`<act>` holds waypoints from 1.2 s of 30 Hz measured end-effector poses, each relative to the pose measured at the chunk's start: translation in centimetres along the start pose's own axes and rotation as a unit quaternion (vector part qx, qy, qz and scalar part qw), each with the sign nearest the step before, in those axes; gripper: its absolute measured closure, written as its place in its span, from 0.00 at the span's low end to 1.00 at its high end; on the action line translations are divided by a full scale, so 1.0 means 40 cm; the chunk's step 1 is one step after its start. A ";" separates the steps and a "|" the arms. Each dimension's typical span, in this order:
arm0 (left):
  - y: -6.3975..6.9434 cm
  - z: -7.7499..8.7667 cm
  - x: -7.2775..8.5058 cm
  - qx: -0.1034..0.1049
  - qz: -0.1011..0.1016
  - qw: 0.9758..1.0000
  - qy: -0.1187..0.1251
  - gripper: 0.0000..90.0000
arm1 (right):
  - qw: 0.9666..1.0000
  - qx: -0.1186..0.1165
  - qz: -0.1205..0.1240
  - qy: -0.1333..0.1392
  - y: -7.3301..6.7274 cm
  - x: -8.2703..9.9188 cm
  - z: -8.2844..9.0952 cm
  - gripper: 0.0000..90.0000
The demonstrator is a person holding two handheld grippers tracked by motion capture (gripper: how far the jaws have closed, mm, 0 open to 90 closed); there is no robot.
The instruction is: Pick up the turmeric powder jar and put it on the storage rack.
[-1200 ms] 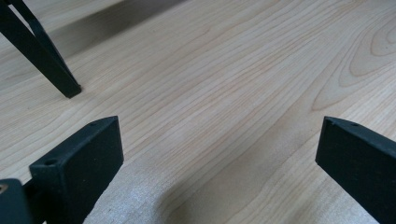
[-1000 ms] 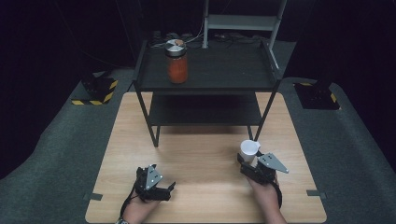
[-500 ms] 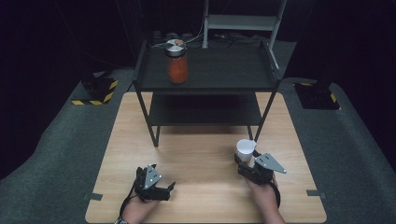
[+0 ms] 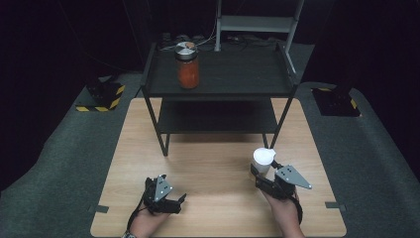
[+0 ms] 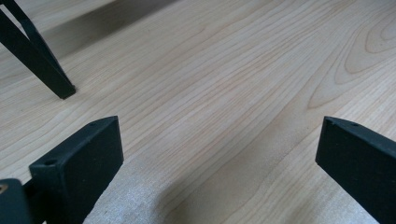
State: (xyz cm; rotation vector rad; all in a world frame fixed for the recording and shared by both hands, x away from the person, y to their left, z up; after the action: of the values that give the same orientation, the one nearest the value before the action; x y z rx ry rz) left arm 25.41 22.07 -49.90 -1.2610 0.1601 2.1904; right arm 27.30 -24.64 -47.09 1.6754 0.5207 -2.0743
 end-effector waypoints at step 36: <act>0.002 -0.001 -0.002 -0.001 -0.002 1.000 -0.004 0.01 | 0.994 -0.044 0.020 0.095 -0.060 -0.166 0.119 0.33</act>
State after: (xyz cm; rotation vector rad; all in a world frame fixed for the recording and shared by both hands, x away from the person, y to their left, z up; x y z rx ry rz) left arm 25.42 21.97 -49.86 -1.2514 0.1526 2.1917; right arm 23.30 -24.58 -39.58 1.8258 0.6238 -1.8464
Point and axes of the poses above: each handheld gripper's, and its own axes: z roughly backward along the jaws, x roughly out of its underside, y roughly to its right, the point moved 6 cm from there along -z, roughly forward along the jaws, and after that the axes turned 3 degrees about -x, right-handed, at the moved point
